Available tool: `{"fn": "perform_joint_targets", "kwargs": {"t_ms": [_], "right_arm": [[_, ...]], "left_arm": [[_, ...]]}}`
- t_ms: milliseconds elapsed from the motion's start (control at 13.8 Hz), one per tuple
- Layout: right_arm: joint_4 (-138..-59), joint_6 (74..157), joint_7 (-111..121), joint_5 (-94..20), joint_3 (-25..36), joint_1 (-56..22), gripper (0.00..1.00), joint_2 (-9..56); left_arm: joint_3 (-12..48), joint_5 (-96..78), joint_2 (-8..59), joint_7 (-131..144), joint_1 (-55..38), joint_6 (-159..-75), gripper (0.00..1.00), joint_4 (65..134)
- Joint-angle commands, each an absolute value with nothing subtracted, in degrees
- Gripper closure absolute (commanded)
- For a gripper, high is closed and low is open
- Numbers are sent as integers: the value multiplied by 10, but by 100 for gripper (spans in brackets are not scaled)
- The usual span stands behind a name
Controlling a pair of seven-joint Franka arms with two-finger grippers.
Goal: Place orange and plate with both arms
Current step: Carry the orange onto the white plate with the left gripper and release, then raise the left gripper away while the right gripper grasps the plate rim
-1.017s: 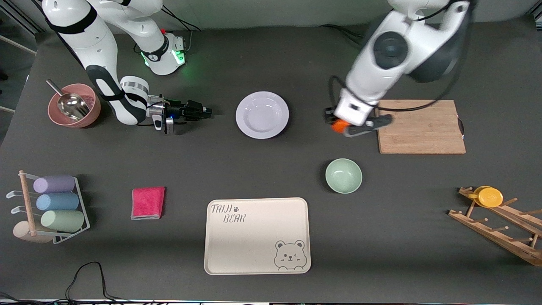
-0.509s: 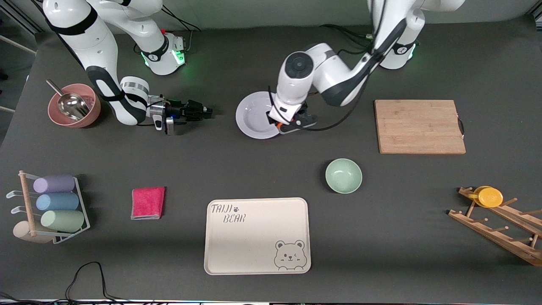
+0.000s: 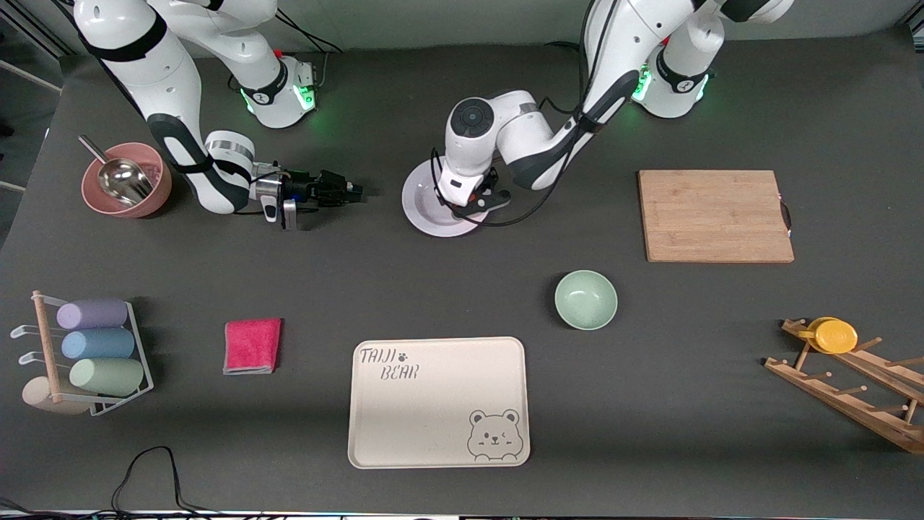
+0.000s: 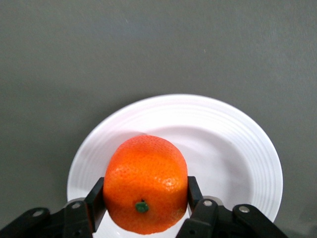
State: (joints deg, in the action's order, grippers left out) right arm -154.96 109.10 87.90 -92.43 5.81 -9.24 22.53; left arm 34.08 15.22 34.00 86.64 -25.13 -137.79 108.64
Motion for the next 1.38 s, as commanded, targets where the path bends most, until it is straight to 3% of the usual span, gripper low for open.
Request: {"fn": "perform_joint_targets", "kwargs": {"t_ms": [0,218,291,581,944,1308], "right_arm": [[-1542,1083,900,-943,62,-99,57,241],[-1542,1083,900,-943,62,-99,57,243],[-1541,1083,900,-943,62,-99,57,243],[-1542,1084,901,-964,57,-100,57,245],[-1539,1083,901,-993,56,-122,57,248],[-1524,1083,897,-1079,55,-183,57,253]], "left_arm": [[326,191,372,921,-285,-1376,100,1051],[326,228,392,956,-287,-1376,100,1034],[326,224,393,957,-287,-1375,1,1033],[323,221,381,955,-280,-1349,0,1023],[316,180,291,785,-197,-1131,0,977],[130,55,183,500,-191,-1027,0,960]]}}
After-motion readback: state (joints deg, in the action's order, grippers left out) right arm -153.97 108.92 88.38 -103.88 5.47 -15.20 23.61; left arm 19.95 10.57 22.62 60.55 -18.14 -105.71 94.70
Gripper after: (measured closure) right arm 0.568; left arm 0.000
